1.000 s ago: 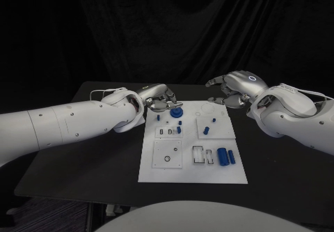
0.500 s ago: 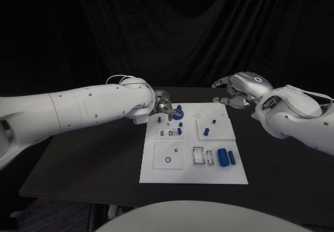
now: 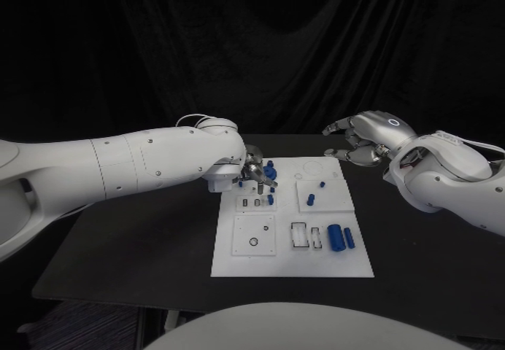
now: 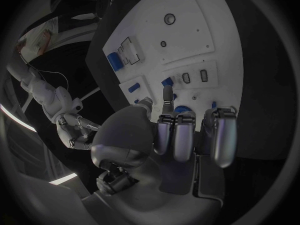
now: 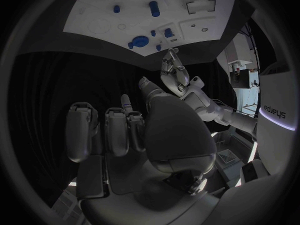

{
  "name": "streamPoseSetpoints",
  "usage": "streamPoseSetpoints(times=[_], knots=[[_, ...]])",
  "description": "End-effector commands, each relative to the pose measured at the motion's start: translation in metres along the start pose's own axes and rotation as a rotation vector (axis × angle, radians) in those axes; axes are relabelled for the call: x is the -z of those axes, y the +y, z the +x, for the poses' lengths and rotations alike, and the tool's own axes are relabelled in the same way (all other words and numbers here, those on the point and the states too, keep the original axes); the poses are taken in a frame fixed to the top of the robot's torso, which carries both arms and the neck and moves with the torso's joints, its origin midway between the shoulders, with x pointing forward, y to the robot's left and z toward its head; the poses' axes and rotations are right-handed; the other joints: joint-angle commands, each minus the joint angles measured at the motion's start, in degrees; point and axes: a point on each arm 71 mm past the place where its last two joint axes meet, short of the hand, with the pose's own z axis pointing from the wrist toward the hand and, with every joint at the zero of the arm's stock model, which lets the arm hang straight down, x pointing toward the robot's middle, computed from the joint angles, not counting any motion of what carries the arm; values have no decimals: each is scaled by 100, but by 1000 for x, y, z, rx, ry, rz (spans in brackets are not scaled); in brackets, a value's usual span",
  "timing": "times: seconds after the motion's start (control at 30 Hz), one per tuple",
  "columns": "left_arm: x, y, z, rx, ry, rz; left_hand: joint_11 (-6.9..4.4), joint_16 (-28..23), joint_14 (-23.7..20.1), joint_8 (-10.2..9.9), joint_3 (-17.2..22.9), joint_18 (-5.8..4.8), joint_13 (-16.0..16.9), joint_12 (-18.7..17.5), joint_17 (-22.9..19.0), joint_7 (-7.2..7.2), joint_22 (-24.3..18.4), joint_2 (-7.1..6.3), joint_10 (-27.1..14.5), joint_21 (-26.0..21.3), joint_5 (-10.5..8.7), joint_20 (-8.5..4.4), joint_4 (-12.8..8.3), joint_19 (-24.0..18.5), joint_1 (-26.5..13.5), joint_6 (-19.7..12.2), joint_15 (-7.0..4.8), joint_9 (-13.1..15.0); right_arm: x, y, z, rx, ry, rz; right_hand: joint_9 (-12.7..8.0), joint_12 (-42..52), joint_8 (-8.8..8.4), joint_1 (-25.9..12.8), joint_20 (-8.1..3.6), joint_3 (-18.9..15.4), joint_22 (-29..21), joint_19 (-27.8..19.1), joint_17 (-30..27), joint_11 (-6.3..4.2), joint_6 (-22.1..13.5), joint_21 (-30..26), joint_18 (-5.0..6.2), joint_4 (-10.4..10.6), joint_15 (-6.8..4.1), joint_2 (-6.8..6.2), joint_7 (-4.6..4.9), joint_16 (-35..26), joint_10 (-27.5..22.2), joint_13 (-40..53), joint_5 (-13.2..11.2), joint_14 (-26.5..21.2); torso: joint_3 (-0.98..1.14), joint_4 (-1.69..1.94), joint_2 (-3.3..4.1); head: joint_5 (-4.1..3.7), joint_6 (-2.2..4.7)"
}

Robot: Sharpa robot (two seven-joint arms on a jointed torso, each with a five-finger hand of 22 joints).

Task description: Assemble the parts on the task board

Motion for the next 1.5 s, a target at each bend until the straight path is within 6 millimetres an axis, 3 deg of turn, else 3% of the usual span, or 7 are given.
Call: streamPoseSetpoints(times=[0.03, 0.37, 0.47, 0.6, 0.7, 1.03, 1.5], knots=[[1, -3, -1, 13, -45, -1, 12, 15, 606, -56, -24, 105, 1508, 20, 1509, -4, 1249, -7, 586, -41, -23, -8, -11, 266, 43, -40, -8, 8, 0, 0, 1, -3, 10, 14, -10, -30, 25, -7, 23, -6, 1198, 221, 452, 41, 44, 20, -34, 16, 41, 44, -12, 20, 193, 979, 30, 403, 16, -8, 6, -8, -1], [1, -2, 0, 8, -88, 1, 24, 15, 606, -126, -46, 111, 1508, 20, 1509, 2, 1240, -26, 586, -70, -5, 6, -7, 256, 47, 17, 6, 31, 2, 1, 2, -5, 17, 13, -15, -63, 24, -20, 25, -13, 1195, 218, 444, 45, 52, 12, -32, 25, 43, 46, -8, 15, 159, 934, 33, 401, 60, 0, 82, -39, -1], [1, -3, 1, 7, -96, -1, 21, 15, 606, -139, -49, 109, 1508, 20, 1509, -4, 1244, -29, 586, -61, 14, 8, -12, 261, 57, 55, 5, 46, 3, 1, 1, -6, 17, 15, -16, -72, 23, -23, 25, -15, 1193, 215, 441, 45, 53, 4, -31, 27, 44, 45, -8, 13, 149, 921, 34, 400, 75, -8, 117, -64, -1], [2, -4, 3, 0, -110, 1, 16, 15, 606, -155, -55, 106, 1508, 20, 1509, -10, 1248, -32, 586, -48, 37, 8, -12, 269, 58, 93, 2, 62, 4, 1, 1, -6, 17, 16, -18, -82, 22, -25, 26, -17, 1192, 215, 441, 46, 54, 3, -30, 29, 44, 45, -7, 13, 139, 908, 35, 400, 88, 9, 172, -95, -1], [2, -4, 3, -7, -111, 0, 12, 15, 606, -173, -54, 107, 1508, 20, 1509, -14, 1246, -35, 586, -54, 65, 7, -18, 268, 69, 111, -2, 73, 4, 1, 1, -6, 22, 17, -18, -82, 22, -25, 26, -17, 1192, 215, 441, 46, 54, 3, -30, 29, 44, 45, -7, 13, 139, 908, 35, 400, 98, 6, 216, -86, -1], [-2, -2, 7, -13, -99, -11, 0, 15, 606, -249, -37, 109, 1508, 20, 1509, -26, 1245, -33, 586, -62, 175, 0, -46, 272, 124, 162, -12, 111, 3, 2, 2, -6, 29, 17, -23, -104, 19, -31, 27, -21, 1191, 212, 435, 48, 56, -3, -29, 33, 46, 44, -5, 9, 116, 878, 39, 399, 111, 16, 307, -93, -1], [-6, -2, 13, -18, -80, -8, -1, 15, 606, -299, -22, 112, 1508, 20, 1509, -26, 1240, -28, 586, -80, 237, -3, -60, 267, 154, 174, -14, 130, 3, 2, 2, -5, 33, 17, -27, -123, 17, -35, 28, -24, 1188, 210, 425, 49, 58, -10, -28, 36, 48, 45, -4, 2, 97, 852, 42, 396, 104, 13, 299, -114, -1]])
